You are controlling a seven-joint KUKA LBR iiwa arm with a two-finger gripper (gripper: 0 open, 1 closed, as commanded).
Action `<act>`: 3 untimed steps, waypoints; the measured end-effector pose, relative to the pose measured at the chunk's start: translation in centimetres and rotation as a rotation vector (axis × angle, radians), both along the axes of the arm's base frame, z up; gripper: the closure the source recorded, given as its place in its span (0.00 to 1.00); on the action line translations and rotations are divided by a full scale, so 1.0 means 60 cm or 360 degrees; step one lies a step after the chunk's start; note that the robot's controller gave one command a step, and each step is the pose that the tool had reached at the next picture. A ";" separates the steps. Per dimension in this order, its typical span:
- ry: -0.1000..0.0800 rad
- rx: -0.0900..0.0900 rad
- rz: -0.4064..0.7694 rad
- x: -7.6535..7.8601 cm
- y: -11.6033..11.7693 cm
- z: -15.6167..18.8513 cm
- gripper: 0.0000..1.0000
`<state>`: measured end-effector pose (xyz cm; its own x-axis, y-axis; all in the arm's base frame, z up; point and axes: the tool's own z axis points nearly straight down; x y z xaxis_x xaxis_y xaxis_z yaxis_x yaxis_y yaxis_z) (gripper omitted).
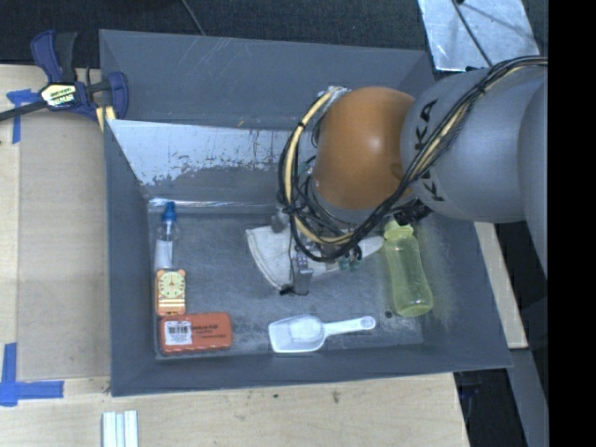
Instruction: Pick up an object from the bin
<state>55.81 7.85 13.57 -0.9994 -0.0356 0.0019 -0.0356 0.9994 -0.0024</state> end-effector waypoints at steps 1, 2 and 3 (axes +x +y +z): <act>-0.0018 0.0007 -0.0036 0.049 -0.012 -0.054 0.00; -0.0006 0.0005 -0.0191 0.093 -0.064 -0.107 1.00; -0.0006 0.0005 -0.0190 0.093 -0.064 -0.107 1.00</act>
Offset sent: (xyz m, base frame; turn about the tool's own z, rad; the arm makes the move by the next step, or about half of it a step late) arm 0.0551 -0.0381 -0.0657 0.1187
